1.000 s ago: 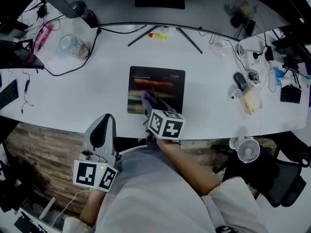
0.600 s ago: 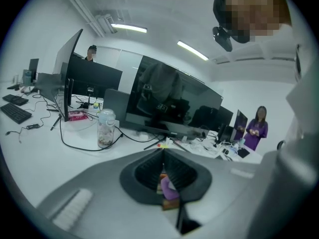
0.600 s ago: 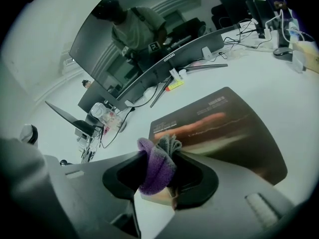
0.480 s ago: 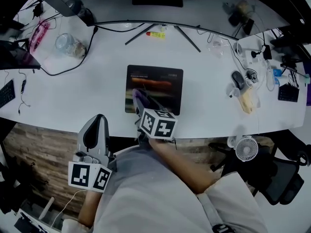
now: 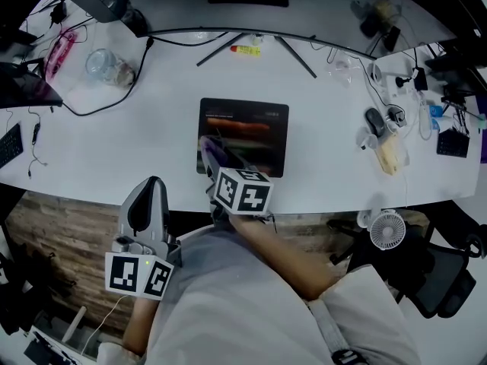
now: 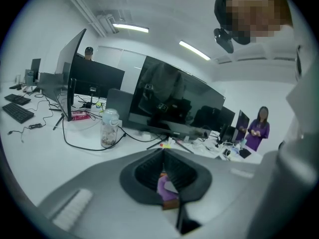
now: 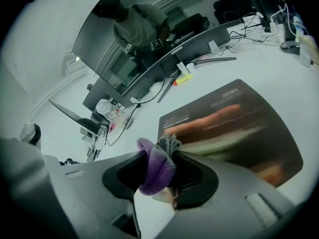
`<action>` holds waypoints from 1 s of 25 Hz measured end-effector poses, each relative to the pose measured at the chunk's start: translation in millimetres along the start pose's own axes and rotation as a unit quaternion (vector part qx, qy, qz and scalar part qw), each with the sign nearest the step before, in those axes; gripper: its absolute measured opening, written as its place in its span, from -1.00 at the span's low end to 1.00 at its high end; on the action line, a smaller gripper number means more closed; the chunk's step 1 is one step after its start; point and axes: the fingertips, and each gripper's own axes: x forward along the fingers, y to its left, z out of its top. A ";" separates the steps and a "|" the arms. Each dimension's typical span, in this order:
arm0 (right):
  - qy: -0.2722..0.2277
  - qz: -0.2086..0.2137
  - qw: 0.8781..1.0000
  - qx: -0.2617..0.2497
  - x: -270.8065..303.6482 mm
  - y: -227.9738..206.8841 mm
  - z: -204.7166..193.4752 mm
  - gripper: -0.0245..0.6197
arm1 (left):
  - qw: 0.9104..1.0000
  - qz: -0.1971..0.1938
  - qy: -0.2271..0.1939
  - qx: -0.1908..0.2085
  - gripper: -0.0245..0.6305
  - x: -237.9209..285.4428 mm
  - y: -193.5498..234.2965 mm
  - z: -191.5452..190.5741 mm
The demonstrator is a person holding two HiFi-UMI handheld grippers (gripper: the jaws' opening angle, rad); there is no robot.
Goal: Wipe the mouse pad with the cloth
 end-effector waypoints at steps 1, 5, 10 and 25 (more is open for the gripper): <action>0.002 0.003 1.000 0.000 0.6 1.3 -1.4 -0.45 | 1.000 -0.001 0.000 0.001 -0.93 0.6 -1.0 -0.4; 0.011 0.016 1.000 0.005 1.6 7.1 -8.7 -0.45 | 1.000 -0.006 0.000 0.003 -0.93 1.6 -4.7 -0.1; 0.027 0.033 0.999 0.008 -1.0 9.8 -18.2 -0.43 | 1.000 -0.007 -0.004 0.003 -0.93 1.9 -9.0 2.3; 0.044 0.111 0.991 -0.061 -38.0 14.8 -16.3 -0.41 | 1.000 -0.018 -0.012 -0.015 -0.93 6.2 -36.1 2.8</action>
